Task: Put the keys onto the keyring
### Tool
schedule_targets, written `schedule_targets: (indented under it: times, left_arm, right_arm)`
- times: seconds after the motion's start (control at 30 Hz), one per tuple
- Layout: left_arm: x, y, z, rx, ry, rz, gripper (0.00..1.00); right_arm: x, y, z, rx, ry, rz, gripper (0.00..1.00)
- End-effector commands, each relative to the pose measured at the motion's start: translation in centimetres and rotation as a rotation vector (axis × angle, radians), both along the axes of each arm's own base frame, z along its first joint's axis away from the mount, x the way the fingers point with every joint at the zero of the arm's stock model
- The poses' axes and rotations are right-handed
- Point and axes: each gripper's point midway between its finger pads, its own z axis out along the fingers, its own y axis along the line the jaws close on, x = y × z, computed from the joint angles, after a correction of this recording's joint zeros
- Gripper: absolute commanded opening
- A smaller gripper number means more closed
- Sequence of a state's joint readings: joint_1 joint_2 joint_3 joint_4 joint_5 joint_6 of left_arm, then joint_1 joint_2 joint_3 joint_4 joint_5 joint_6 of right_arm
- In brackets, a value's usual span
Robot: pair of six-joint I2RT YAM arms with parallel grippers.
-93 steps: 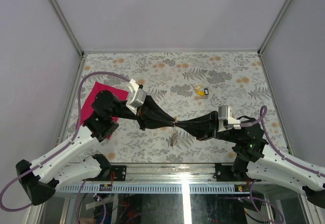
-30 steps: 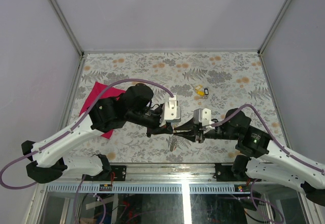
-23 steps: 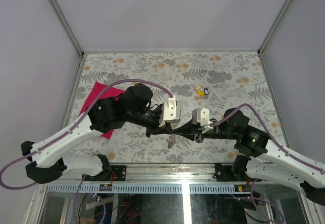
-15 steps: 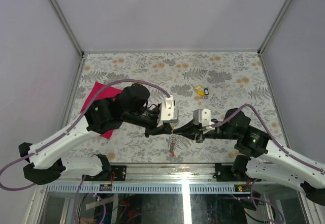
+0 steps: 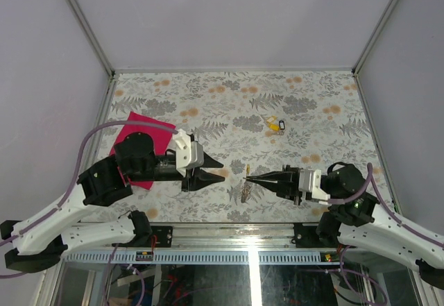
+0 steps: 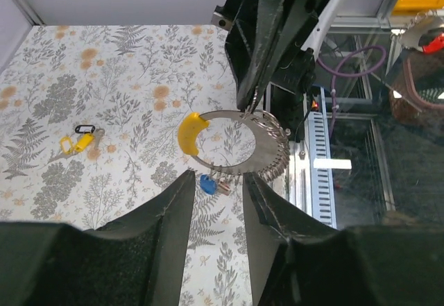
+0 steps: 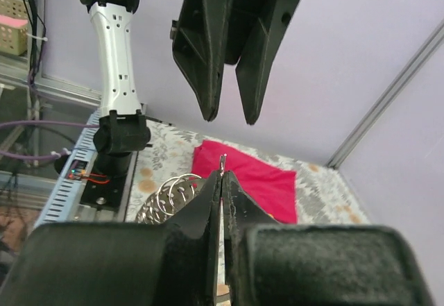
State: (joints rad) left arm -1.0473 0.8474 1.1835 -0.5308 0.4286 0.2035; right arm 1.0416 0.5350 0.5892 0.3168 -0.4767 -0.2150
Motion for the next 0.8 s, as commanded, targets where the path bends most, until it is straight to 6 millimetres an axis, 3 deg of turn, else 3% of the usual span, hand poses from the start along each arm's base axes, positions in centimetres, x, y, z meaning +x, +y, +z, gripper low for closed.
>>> schedule_targets:
  times: [0.0,0.33,0.47,0.57,0.77]
  left_arm:
    - [0.8,-1.0,1.9,-0.125,0.033,0.05,0.36]
    - [3.6,-2.3,-1.1,-0.039,0.114,0.183,0.4]
    - [5.2,-3.0,-2.3,-0.021,0.159,0.241,0.4]
    - [7.7,-3.5,-3.5,-0.012,0.22,0.287,0.4]
    - [14.3,-3.9,-6.7,-0.009,0.334,0.429,0.41]
  right_arm:
    - [-1.1,-0.9,3.9,0.116,-0.251,0.007,0.0]
    - [0.2,-2.1,0.7,-0.06,-0.513,-0.091,0.0]
    - [1.6,-3.1,-0.2,-0.148,-0.51,-0.173,0.0]
    - [3.0,-4.5,-0.3,-0.195,-0.404,-0.27,0.0]
    - [4.3,-7.0,-3.0,-0.338,-0.237,-0.377,0.0]
